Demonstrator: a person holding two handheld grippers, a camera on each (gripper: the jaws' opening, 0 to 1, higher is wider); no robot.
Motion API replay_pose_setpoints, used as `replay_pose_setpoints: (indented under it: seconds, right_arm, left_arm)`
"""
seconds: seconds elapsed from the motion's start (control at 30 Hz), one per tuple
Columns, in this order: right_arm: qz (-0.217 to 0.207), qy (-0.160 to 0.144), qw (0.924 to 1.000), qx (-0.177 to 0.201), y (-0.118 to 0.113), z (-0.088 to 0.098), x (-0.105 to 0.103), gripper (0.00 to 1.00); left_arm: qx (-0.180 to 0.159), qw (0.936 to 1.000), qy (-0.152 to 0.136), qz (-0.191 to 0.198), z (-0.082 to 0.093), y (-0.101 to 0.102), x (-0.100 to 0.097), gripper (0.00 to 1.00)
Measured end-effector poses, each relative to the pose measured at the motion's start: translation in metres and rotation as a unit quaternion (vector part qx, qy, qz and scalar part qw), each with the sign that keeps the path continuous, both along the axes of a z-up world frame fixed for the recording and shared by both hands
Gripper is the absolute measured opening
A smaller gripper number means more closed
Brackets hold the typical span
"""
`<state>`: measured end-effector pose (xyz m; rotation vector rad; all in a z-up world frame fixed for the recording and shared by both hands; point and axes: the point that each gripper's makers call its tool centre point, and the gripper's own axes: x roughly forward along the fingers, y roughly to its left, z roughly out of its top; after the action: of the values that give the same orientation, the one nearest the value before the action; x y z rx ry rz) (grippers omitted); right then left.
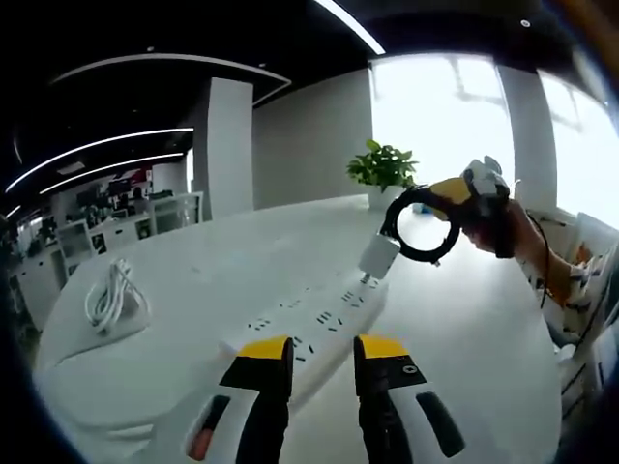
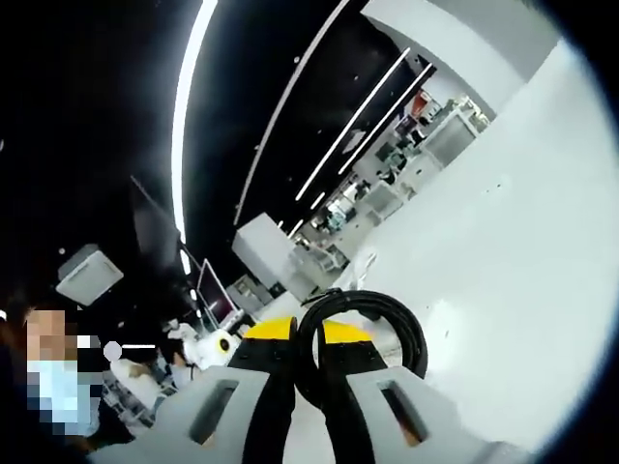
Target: Straighten the power strip on the desk, plug the charger into it
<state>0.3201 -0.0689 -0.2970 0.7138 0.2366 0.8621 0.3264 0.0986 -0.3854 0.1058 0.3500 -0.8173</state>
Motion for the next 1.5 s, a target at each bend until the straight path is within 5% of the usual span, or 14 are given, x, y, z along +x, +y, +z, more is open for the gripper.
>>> replay_pose_setpoints:
  seconds: [0.4, 0.7, 1.07, 1.5]
  right_arm:
    - [-0.013, -0.014, 0.9997, -0.018, 0.017, -0.005, -0.002, 0.07]
    - [-0.018, -0.030, 0.9955, -0.088, 0.033, -0.017, 0.000, 0.08]
    - [-0.003, -0.014, 0.9979, -0.063, 0.035, -0.027, 0.001, 0.08]
    - [-0.024, -0.094, 0.9840, -0.149, 0.027, -0.022, -0.006, 0.12]
  left_arm:
    - [0.001, 1.0000, 0.001, -0.001, 0.000, 0.000, 0.001, 0.26]
    - [0.003, 1.0000, 0.002, -0.001, -0.001, 0.000, 0.001, 0.26]
    - [0.005, 1.0000, 0.003, -0.003, -0.002, -0.001, 0.000, 0.26]
    - [0.007, 1.0000, 0.004, -0.002, -0.003, -0.001, 0.000, 0.26]
